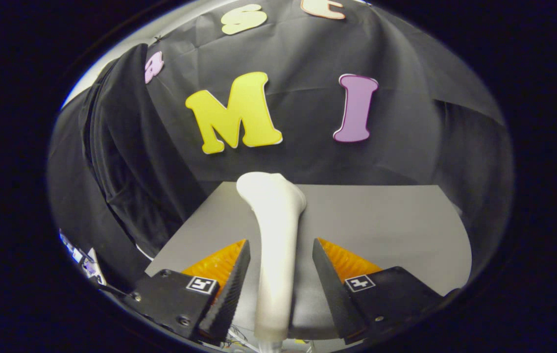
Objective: Iron the clothes twice with a garment steamer, once on the left side and once on the right side.
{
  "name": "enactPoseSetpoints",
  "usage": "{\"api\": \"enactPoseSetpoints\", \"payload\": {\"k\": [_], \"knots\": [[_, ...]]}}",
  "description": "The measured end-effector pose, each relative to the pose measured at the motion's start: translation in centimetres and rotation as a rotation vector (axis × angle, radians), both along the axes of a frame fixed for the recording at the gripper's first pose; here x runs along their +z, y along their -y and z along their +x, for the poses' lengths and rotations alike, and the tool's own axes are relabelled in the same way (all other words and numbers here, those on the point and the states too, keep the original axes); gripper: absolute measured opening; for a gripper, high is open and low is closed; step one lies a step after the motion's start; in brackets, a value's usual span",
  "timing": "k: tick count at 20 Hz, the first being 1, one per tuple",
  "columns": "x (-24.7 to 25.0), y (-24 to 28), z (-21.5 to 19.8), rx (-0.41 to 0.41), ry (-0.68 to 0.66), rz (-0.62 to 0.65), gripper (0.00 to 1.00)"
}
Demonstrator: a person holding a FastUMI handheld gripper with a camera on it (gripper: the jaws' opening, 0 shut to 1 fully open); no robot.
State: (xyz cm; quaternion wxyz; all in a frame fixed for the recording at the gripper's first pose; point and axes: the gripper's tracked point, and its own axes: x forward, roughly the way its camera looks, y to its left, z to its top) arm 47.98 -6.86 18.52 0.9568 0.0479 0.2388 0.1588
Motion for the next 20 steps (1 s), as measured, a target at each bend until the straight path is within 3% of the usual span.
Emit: {"api": "enactPoseSetpoints", "payload": {"k": [4, 6, 9, 20], "knots": [[-1.9, -0.3, -0.4, 0.029, -0.097, 0.017, 0.78], [-2.4, -0.5, 0.1, 0.039, -0.114, 0.032, 0.71], [-2.4, -0.7, 0.0, 0.046, -0.125, 0.070, 0.47], [-1.2, -0.8, -1.2, 0.028, -0.071, 0.123, 0.38]]}}
